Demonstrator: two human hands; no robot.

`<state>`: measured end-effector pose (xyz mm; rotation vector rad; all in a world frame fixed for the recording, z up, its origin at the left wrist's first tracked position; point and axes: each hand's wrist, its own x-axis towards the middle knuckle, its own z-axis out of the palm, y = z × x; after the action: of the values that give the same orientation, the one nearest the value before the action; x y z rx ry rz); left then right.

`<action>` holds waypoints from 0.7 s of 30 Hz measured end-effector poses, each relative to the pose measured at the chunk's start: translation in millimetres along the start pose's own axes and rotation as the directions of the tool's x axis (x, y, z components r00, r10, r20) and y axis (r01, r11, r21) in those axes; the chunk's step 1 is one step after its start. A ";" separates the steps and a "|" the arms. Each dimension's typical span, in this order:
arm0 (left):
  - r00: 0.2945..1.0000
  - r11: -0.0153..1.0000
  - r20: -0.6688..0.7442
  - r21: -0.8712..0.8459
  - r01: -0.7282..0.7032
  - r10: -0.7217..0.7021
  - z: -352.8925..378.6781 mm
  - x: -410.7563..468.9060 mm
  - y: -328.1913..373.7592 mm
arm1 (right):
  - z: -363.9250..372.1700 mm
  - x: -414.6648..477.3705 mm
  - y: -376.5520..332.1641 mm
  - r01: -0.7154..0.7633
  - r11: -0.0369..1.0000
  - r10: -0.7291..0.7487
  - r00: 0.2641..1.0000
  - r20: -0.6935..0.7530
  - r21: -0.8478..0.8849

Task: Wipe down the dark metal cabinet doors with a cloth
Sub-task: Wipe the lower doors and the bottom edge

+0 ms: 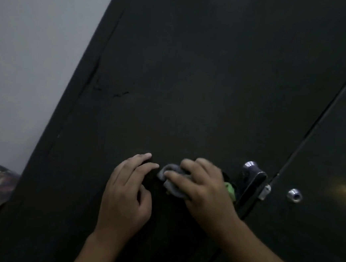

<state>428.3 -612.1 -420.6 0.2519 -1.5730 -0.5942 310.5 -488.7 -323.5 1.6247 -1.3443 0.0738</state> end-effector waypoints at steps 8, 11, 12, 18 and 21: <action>0.982 0.979 -0.131 0.135 0.151 -0.133 -39.8 10.2 -28.2 | 17.0 -0.8 -23.9 0.214 0.972 -0.208 0.976 0.070 -0.094; 0.977 0.968 -0.148 0.173 0.179 -0.154 -55.9 14.7 -44.8 | 5.4 50.0 -6.4 -0.031 0.993 0.010 0.984 -0.177 -0.115; 0.977 0.967 -0.155 0.185 0.174 -0.146 -60.7 16.0 -50.4 | 2.4 69.6 -2.7 -0.149 0.985 0.123 0.960 -0.250 -0.087; 0.970 0.976 -0.191 0.128 0.178 -0.152 -81.8 21.3 -67.7 | 15.2 156.3 -34.6 -0.400 0.916 0.382 0.855 -0.350 0.024; 0.947 0.985 -0.271 -0.045 0.169 -0.174 -87.0 19.3 -76.4 | 34.3 161.6 -68.3 -0.238 0.971 0.231 0.950 -0.209 -0.010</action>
<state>496.6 -704.7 -443.9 0.4402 -1.2842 -0.6801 407.9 -634.6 -289.0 1.3801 -1.3627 0.3507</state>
